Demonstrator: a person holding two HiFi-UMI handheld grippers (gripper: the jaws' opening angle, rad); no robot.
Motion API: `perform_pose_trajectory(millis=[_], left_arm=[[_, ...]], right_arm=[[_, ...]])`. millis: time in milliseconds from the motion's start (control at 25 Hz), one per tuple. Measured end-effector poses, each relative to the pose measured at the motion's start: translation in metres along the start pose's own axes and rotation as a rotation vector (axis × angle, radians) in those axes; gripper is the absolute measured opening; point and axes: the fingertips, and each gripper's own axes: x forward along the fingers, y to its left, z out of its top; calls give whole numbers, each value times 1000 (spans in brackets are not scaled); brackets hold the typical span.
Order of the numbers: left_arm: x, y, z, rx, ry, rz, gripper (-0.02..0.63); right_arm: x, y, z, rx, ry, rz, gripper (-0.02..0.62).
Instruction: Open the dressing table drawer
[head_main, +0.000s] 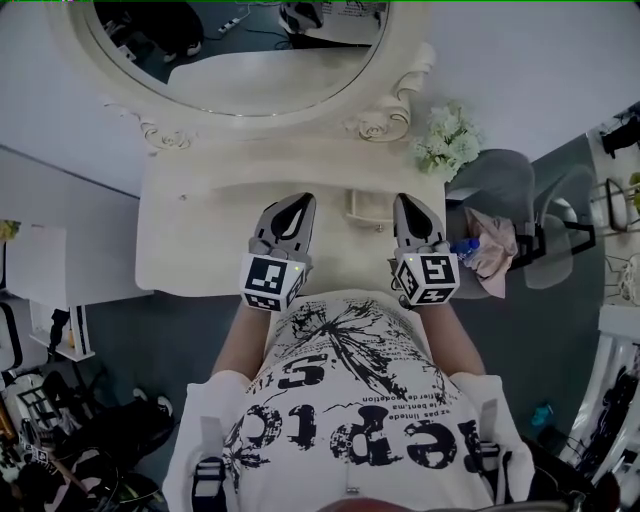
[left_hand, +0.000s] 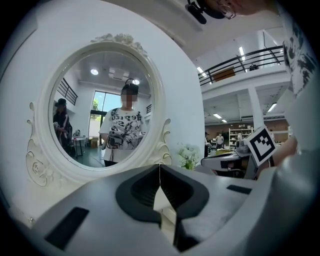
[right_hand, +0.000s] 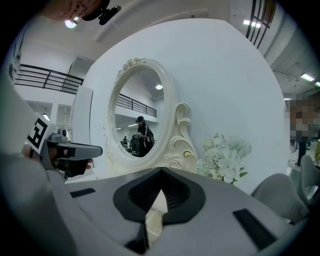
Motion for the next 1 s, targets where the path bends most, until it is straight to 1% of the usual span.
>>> perform_pose_trajectory(millis=[280, 640, 1000], left_arm=[[-2, -3, -2, -6, 6, -7, 20], [-6, -3, -6, -14, 24, -10, 20], [-13, -3, -4, -15, 21, -9, 20]], right_arm=[[-1, 10, -2, -1, 2, 22, 17], [-3, 15, -4, 7, 6, 23, 17], [-6, 24, -2, 4, -2, 27, 17]])
